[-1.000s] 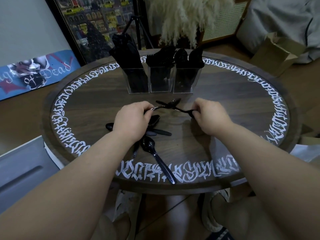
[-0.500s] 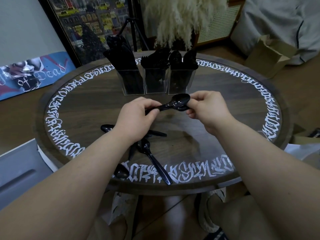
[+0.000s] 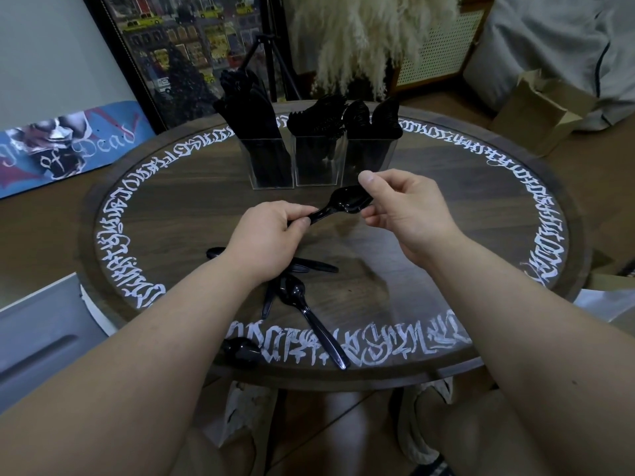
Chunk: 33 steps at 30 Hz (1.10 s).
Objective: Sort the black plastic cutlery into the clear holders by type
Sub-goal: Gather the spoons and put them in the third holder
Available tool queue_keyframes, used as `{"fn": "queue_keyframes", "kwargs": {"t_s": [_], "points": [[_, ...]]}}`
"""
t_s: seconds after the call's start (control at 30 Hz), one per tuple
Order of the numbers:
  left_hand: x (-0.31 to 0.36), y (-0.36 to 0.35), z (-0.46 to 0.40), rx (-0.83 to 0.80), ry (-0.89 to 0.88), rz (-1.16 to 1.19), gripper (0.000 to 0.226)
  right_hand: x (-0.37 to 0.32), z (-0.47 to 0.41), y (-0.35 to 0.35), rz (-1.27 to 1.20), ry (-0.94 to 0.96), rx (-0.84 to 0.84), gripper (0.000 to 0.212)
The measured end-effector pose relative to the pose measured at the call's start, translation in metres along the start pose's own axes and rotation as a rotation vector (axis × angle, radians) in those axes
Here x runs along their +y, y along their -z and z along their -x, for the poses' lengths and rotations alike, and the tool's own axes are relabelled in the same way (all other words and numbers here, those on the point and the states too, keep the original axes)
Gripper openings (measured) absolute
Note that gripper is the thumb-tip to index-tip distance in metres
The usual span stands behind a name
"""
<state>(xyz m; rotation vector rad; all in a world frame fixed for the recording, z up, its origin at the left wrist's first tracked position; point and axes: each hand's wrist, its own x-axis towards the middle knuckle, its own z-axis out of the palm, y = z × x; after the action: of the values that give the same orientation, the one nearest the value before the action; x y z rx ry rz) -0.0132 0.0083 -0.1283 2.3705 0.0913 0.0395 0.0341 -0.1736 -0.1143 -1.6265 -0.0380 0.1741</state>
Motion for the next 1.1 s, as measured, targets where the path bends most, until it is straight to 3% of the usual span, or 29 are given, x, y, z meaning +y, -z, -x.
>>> {"fn": "queue_keyframes", "kwargs": {"t_s": [0.1,0.23,0.5,0.83,1.0,1.1], "points": [[0.000,0.000,-0.002,-0.026,-0.022,-0.010,0.029,0.000,0.001,-0.001,0.085,0.060,0.015,0.004],[0.004,-0.003,-0.002,-0.038,-0.044,-0.028,0.030,0.001,0.001,-0.001,0.166,0.141,0.071,0.011],[0.032,-0.004,0.002,0.046,-0.175,0.038,0.032,-0.013,0.001,0.012,-0.103,0.106,0.179,0.009],[0.073,0.037,-0.063,0.264,-0.288,-0.410,0.056,-0.098,-0.045,0.063,0.375,0.714,0.497,0.020],[0.085,0.033,-0.099,0.153,-0.344,-0.617,0.071,-0.125,-0.089,0.072,0.614,0.855,0.483,0.024],[0.086,0.026,-0.116,0.115,-0.335,-0.676,0.074,-0.125,-0.110,0.073,0.773,0.850,0.390,0.023]]}}
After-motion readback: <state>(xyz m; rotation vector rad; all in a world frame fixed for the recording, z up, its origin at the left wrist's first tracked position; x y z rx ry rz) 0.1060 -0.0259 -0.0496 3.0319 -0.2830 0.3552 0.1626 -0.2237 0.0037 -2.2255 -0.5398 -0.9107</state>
